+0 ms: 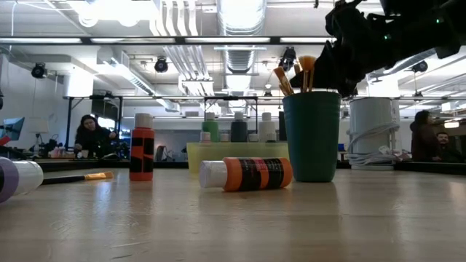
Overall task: Pick & Place Paint Supplies
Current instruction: Put the gold paint brush into the green cup, then put the top orange paint bottle into the yellow bin
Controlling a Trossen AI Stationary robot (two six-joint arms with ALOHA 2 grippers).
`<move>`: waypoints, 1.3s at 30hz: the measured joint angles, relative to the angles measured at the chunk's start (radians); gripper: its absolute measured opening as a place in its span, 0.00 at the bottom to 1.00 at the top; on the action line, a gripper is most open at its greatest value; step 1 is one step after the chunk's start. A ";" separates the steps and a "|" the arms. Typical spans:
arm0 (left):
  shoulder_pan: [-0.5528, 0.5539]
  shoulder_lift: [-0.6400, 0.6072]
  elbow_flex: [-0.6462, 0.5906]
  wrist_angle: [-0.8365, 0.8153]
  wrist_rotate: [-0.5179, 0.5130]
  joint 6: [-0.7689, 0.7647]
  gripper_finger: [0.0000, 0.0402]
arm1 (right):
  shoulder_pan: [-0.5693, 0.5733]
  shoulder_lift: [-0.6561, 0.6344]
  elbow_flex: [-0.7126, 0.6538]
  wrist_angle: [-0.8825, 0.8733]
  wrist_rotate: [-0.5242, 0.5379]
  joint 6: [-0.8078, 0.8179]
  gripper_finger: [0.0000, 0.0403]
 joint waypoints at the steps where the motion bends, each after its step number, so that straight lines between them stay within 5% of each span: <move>1: 0.000 0.000 0.000 0.000 0.000 0.000 0.48 | 0.000 0.007 0.000 -0.002 0.000 0.009 0.03; 8: 0.000 0.000 0.000 0.000 0.000 0.000 0.48 | 0.000 0.026 0.000 -0.003 0.001 0.045 0.05; 25: 0.000 0.000 0.000 -0.001 0.000 -0.002 0.48 | 0.000 -0.047 0.010 -0.030 0.000 0.049 0.32; 39: 0.000 -0.005 0.043 -0.147 0.001 -0.103 0.48 | -0.020 -0.255 0.278 -0.066 0.004 -0.192 0.39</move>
